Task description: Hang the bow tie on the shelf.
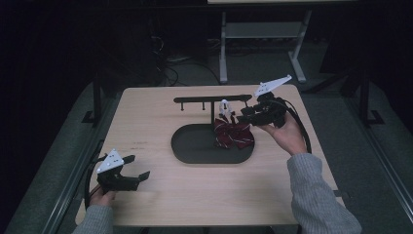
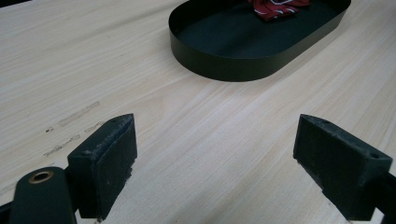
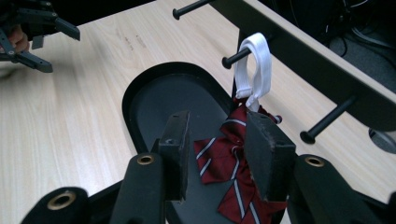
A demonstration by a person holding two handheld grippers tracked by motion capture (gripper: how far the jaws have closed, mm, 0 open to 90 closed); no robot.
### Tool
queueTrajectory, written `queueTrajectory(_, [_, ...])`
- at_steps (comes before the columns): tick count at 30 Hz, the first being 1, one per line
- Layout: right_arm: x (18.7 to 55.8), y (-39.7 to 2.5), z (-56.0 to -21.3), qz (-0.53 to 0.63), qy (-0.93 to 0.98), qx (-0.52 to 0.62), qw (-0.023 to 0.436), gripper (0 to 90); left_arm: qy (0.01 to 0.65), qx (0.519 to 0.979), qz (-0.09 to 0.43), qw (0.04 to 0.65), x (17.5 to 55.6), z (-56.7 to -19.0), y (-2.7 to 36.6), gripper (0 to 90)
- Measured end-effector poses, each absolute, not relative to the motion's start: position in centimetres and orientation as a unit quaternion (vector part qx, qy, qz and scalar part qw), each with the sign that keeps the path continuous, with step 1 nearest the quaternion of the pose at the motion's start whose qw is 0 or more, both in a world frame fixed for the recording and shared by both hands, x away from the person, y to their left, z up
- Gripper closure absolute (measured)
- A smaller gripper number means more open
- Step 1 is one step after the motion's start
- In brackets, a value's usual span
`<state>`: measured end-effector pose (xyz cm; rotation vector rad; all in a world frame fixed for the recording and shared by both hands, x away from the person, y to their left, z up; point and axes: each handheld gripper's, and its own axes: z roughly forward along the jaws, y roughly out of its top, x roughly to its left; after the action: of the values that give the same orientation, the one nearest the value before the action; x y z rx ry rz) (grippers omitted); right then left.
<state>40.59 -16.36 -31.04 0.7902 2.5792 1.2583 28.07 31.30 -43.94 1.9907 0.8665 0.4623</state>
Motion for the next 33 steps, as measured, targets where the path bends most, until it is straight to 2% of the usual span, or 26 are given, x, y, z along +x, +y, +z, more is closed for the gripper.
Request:
queueTrajectory(22, [38.8,-17.4,-31.8,0.424,0.864,0.261,0.08,57.9,0.344,0.806,0.189,0.443,28.1,-43.9,31.3,13.0])
queueTrajectory(33, [38.0,-18.5,-33.3,0.426,0.86,0.272,0.07,56.8,0.346,0.805,0.187,0.443,28.1,-44.0,31.2,13.0])
